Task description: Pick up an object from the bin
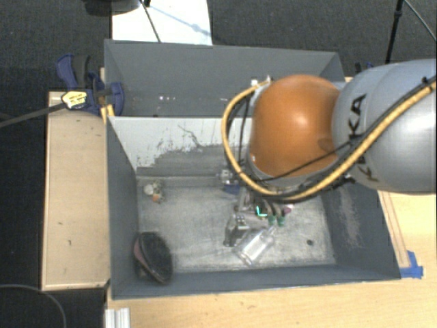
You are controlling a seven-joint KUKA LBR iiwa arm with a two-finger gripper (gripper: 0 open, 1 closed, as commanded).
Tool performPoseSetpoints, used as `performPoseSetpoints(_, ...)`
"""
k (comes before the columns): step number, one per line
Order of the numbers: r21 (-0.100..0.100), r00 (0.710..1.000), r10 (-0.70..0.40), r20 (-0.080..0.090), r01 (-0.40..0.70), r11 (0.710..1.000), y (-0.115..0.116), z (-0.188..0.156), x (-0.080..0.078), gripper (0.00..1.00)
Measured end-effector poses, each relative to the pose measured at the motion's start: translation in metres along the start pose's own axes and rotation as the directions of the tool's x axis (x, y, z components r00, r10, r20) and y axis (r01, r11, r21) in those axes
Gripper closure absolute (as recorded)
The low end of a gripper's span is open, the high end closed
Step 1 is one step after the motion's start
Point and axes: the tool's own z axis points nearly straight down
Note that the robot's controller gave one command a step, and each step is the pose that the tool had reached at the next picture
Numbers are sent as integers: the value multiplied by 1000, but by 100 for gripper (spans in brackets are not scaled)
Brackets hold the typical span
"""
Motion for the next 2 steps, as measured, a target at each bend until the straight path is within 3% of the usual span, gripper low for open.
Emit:
performPoseSetpoints(1,1,995,-95,1,95,995,-67,123,-24,0)
performPoseSetpoints(2,5,981,-193,11,193,981,-128,124,-96,0)
